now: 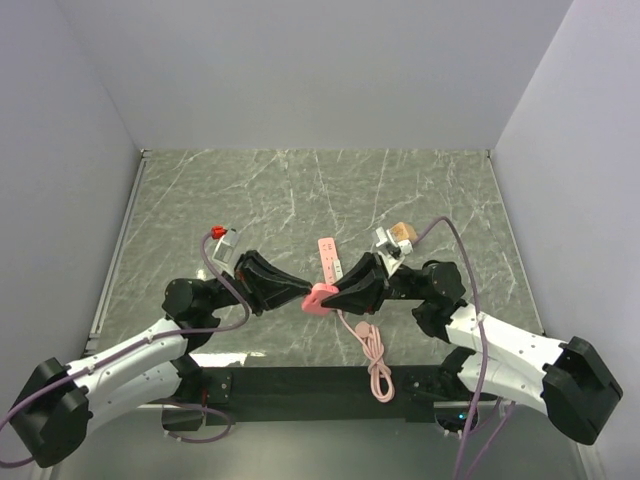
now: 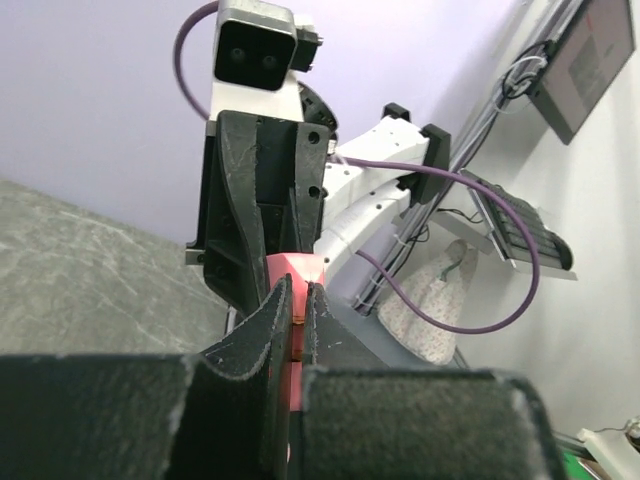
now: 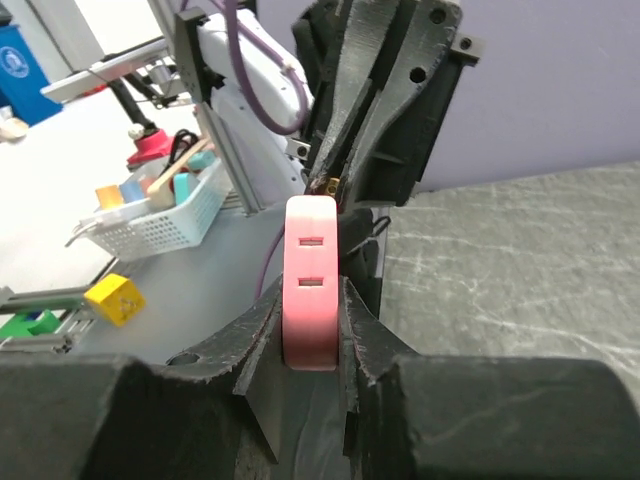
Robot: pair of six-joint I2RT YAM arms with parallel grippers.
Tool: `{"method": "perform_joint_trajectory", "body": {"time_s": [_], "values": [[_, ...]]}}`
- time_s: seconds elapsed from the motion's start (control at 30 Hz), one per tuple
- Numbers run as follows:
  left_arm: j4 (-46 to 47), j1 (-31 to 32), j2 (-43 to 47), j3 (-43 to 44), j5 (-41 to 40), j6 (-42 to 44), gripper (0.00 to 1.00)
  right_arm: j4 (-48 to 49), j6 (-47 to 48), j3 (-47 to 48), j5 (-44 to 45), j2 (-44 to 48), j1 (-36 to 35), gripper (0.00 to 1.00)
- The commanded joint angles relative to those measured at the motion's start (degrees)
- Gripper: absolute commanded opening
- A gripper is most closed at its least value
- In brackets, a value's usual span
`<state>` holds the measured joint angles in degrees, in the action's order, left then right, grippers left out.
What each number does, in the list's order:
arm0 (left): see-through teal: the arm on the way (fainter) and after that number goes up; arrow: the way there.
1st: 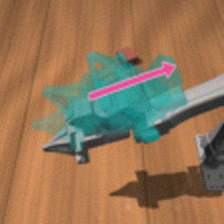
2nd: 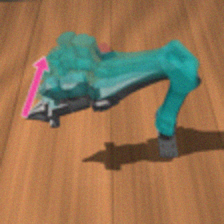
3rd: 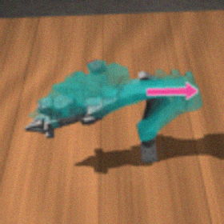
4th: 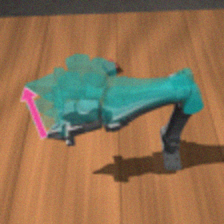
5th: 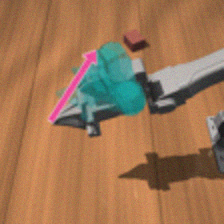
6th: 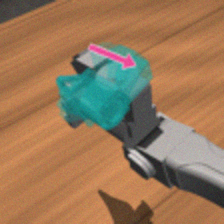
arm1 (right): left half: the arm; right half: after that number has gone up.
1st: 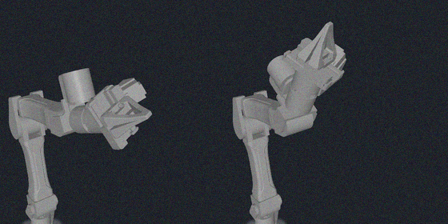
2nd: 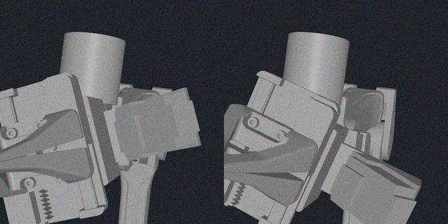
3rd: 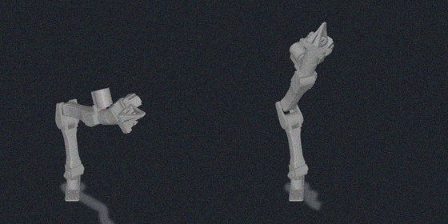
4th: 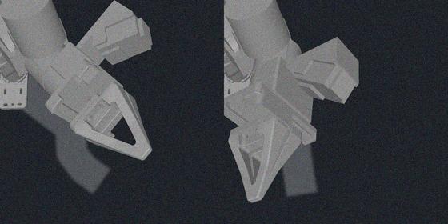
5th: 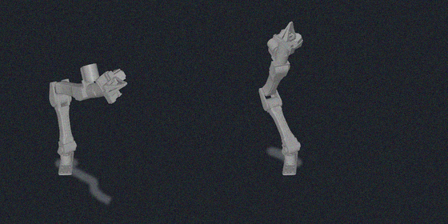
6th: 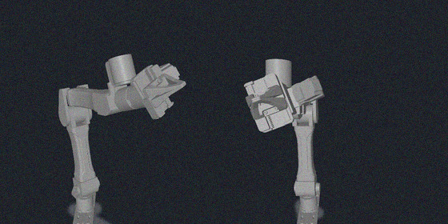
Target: Insert the plug
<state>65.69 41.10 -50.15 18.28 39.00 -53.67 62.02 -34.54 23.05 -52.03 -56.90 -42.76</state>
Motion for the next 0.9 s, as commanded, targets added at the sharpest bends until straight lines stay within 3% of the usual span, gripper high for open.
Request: {"method": "perform_joint_trajectory", "body": {"time_s": [0.0,0.43,0.5,0.53,0.57,0.77,0.87], "values": [[-7.30,0.29,1.46,1.75,-5.51,5.50,0.01,-4.06,2.71,2.52,1.49,2.75,-0.92,0.00],[-19.80,2.49,2.43,2.19,-16.50,16.75,0.01,-38.88,15.20,12.63,15.37,8.04,-0.92,0.00],[-22.26,2.58,3.12,2.63,-19.13,18.68,0.29,-46.52,18.89,15.25,18.09,8.30,-0.92,0.00],[-25.49,2.49,3.65,2.63,-20.18,19.39,0.58,-49.33,20.21,16.23,21.06,8.30,-0.74,0.00],[-26.92,2.58,4.79,2.55,-23.50,20.61,0.65,-55.28,23.09,18.59,22.83,8.13,-0.74,0.00],[-32.29,2.58,7.35,-1.66,-34.07,23.61,0.87,-77.27,31.81,31.06,36.62,1.21,-0.65,0.00],[-32.91,2.58,5.51,-3.43,-38.12,24.14,0.87,-83.54,34.01,36.95,40.95,-5.11,-0.48,0.00]]}}
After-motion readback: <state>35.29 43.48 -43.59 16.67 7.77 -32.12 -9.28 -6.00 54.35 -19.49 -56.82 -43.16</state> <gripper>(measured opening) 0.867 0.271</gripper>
